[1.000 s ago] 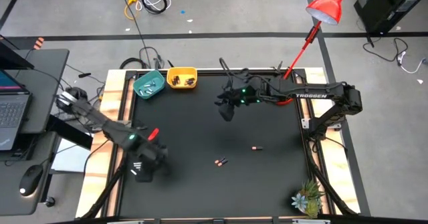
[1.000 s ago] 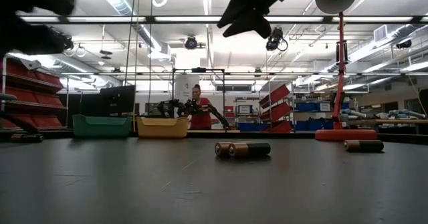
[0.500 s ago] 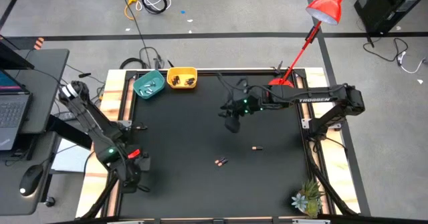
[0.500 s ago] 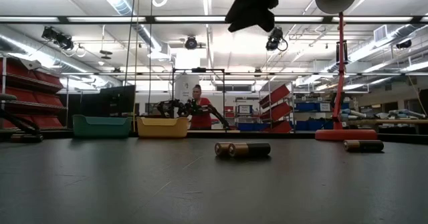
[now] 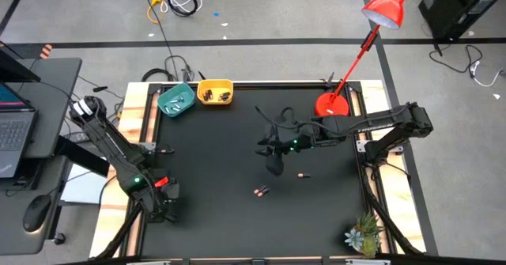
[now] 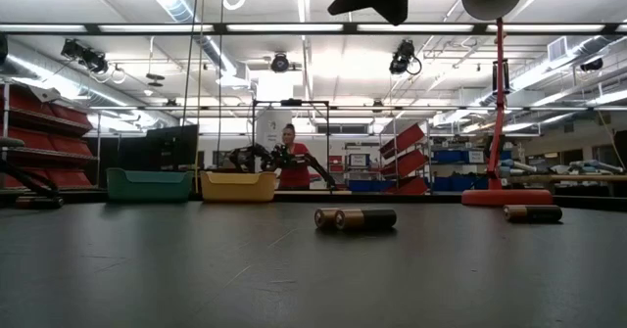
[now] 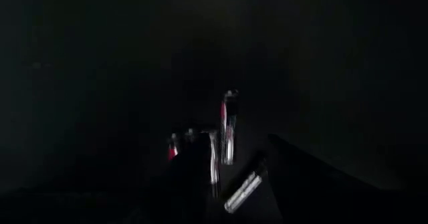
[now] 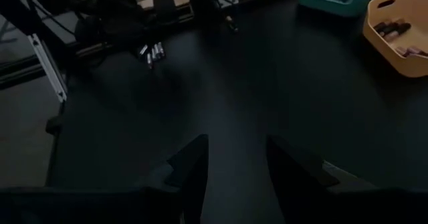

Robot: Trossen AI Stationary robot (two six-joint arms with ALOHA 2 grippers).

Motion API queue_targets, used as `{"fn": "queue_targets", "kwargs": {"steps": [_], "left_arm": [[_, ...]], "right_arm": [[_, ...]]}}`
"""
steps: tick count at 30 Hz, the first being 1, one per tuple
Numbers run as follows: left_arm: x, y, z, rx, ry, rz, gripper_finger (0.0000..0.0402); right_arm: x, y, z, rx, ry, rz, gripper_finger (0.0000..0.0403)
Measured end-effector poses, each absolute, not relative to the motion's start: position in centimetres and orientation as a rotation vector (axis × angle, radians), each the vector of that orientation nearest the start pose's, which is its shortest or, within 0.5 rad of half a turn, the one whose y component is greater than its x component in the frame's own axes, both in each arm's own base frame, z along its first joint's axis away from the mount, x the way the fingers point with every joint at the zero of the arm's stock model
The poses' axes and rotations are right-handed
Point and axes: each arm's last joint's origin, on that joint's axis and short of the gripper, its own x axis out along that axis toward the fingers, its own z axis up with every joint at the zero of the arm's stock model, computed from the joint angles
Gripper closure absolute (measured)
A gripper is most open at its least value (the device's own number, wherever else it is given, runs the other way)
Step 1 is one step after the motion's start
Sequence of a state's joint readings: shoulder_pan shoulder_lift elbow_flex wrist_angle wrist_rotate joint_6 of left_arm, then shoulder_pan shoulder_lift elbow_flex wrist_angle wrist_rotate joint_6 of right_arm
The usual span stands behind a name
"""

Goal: Sort batteries
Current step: Put the silver battery into the blue bin

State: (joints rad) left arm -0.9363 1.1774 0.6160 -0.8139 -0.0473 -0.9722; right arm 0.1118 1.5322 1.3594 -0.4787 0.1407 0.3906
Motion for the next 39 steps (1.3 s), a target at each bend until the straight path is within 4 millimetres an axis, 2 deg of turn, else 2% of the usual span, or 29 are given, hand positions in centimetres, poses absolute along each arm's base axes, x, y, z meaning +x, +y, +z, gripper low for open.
{"fn": "queue_targets", "kwargs": {"steps": [9,15,22,27,34,39], "left_arm": [[10.7,-13.8,16.5,-0.076,1.334,-0.036,0.0254],[10.7,-14.0,15.5,-0.126,1.316,-0.094,0.0254],[10.3,-13.5,14.5,-0.117,1.328,-0.08,0.0257],[10.1,-13.1,14.0,-0.102,1.332,-0.068,0.0289],[10.0,-13.0,13.8,-0.026,1.332,-0.114,0.0383],[10.1,-13.1,13.9,-0.047,1.322,-0.098,0.0385]], "right_arm": [[33.6,3.3,32.6,0.32,0.63,-0.163,0.0243],[33.7,3.3,32.6,0.316,0.63,-0.162,0.0243],[33.7,3.2,32.6,0.313,0.63,-0.165,0.0243],[33.6,3.0,32.5,0.314,0.637,-0.17,0.0243],[33.5,2.8,32.3,0.312,0.66,-0.179,0.0243],[33.4,2.3,32.2,0.313,0.674,-0.196,0.0243]]}}
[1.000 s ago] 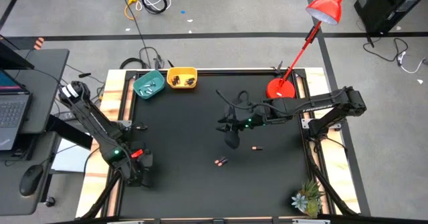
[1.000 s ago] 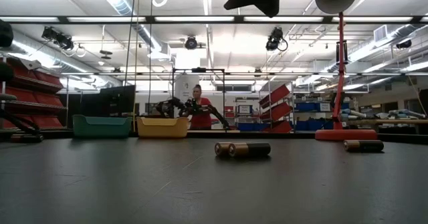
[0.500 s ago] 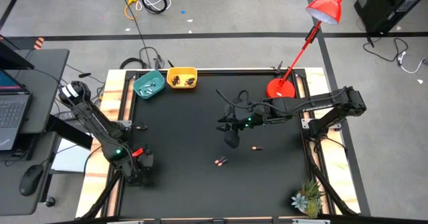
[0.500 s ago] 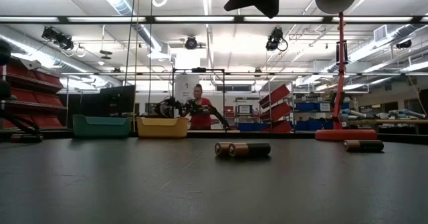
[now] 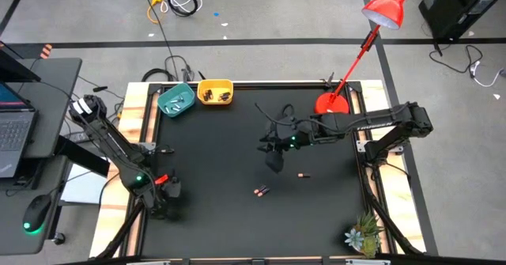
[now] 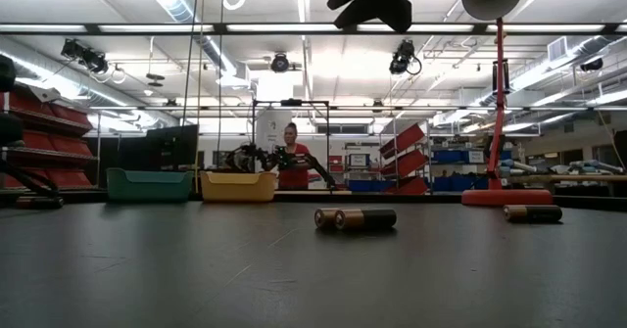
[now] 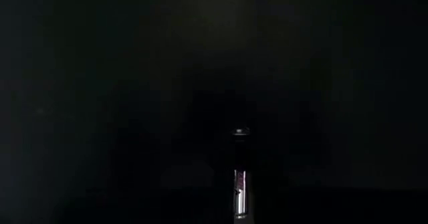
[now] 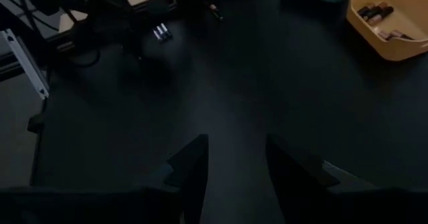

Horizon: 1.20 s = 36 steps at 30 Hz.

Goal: Sort batteries
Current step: Put the silver battery into the blue bin

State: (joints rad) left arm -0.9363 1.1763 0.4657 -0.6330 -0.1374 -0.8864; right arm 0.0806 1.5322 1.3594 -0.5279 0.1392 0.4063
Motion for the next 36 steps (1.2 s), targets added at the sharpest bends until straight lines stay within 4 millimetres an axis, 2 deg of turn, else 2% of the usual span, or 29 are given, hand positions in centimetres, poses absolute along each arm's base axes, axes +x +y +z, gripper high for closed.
{"fn": "queue_targets", "kwargs": {"steps": [8,13,17,21,24,29,33,36], "left_arm": [[11.0,-13.7,15.2,-0.17,1.216,0.013,0.0397],[12.7,-13.7,16.9,-0.354,1.067,0.188,0.0397],[14.0,-12.4,17.9,-0.419,0.957,0.386,0.0399],[15.2,-11.8,18.9,-0.488,1.041,0.377,0.0396],[15.8,-11.7,19.1,-0.678,1.113,0.382,0.0375],[16.5,-11.3,19.2,-1.055,1.062,0.584,0.0313],[17.2,-10.9,18.6,-1.185,1.011,0.711,0.0251],[18.0,-10.8,17.7,-1.209,0.99,0.778,0.0213]], "right_arm": [[33.5,1.9,32.2,0.298,0.672,-0.196,0.0243],[33.7,2.0,32.5,0.296,0.636,-0.177,0.0243],[33.9,2.5,32.8,0.301,0.606,-0.137,0.0243],[33.7,3.5,32.6,0.271,0.64,-0.102,0.0243],[33.5,4.0,32.5,0.215,0.658,-0.073,0.0243],[33.5,4.0,32.5,0.195,0.661,-0.08,0.0243],[33.6,3.7,32.5,0.18,0.646,-0.129,0.0243],[33.6,3.3,32.4,0.177,0.649,-0.139,0.0243]]}}
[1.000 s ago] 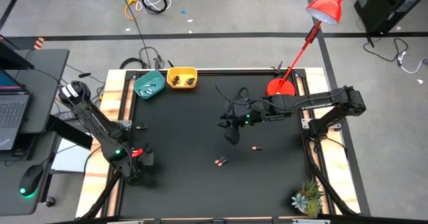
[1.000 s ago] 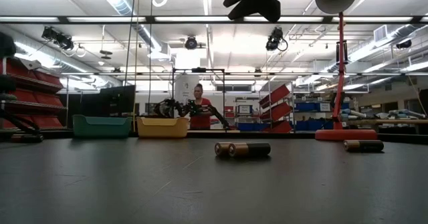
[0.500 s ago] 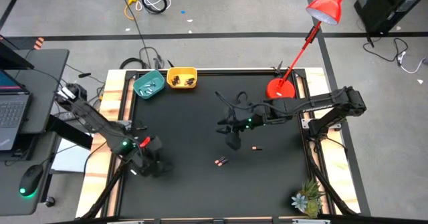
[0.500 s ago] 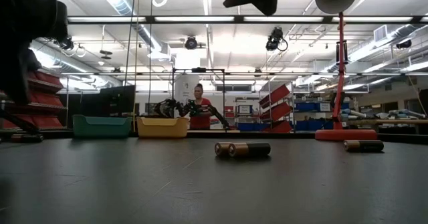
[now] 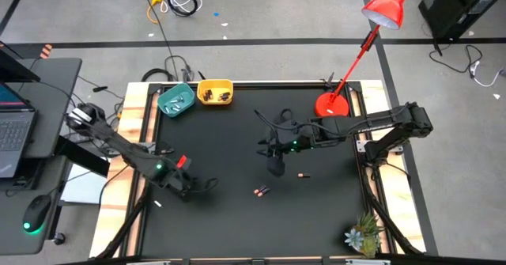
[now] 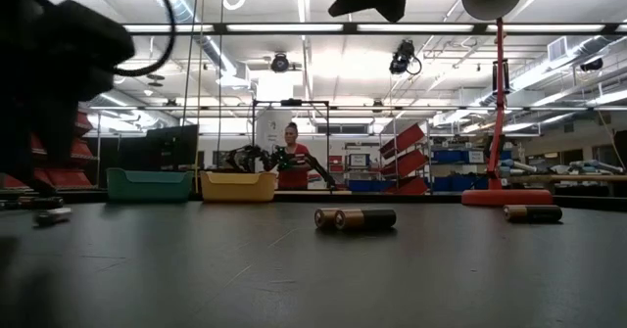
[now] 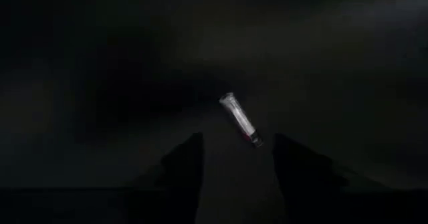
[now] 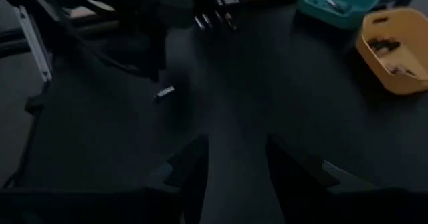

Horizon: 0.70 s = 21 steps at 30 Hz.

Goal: Sort batteries
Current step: Put the silver battery into the blue bin

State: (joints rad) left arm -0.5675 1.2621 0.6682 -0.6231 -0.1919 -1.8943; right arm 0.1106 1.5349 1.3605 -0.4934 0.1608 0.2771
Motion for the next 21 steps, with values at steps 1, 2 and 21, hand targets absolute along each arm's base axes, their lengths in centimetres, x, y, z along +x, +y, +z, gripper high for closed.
{"fn": "queue_targets", "kwargs": {"steps": [1,2,21], "left_arm": [[18.5,-10.8,17.5,-1.225,0.965,0.773,0.0205],[19.0,-10.8,17.3,-1.233,0.935,0.772,0.0198],[22.4,-9.6,17.4,-1.164,0.43,0.793,0.0214]], "right_arm": [[33.5,3.1,32.3,0.175,0.666,-0.145,0.0243],[33.4,3.0,32.1,0.171,0.695,-0.151,0.0243],[31.0,2.9,20.0,-0.06,0.788,0.041,0.0243]]}}
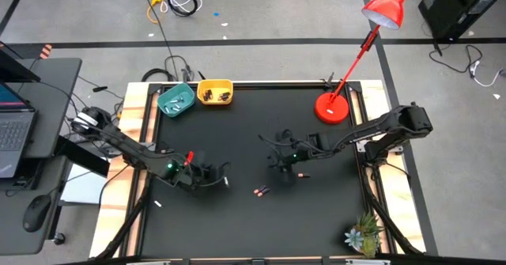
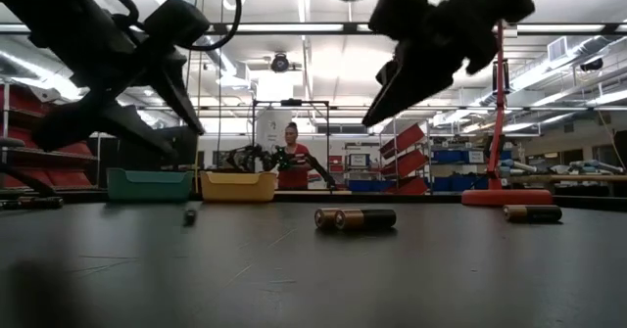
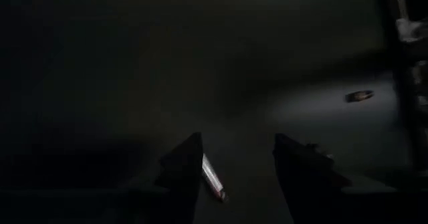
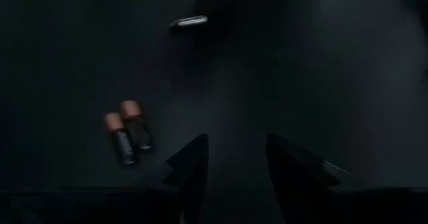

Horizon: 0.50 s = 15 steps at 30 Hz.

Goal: Sort batteries
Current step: Put the silver battery into the blue bin

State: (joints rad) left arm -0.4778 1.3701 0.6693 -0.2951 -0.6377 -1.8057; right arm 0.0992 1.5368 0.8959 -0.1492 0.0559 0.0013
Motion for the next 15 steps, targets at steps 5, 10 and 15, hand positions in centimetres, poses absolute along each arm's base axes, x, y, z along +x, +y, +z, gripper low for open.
{"fn": "queue_targets", "kwargs": {"steps": [5,10,15], "left_arm": [[22.5,-9.7,17.5,-1.178,0.413,0.782,0.0214],[22.5,-9.7,17.5,-1.179,0.411,0.782,0.0214],[22.5,-9.7,17.5,-1.159,0.403,0.782,0.0214]], "right_arm": [[30.1,1.6,18.1,-0.04,0.81,0.002,0.0232],[30.1,0.8,17.4,0.068,0.809,-0.038,0.0206],[31.3,1.1,15.4,0.101,0.802,-0.042,0.0172]]}}
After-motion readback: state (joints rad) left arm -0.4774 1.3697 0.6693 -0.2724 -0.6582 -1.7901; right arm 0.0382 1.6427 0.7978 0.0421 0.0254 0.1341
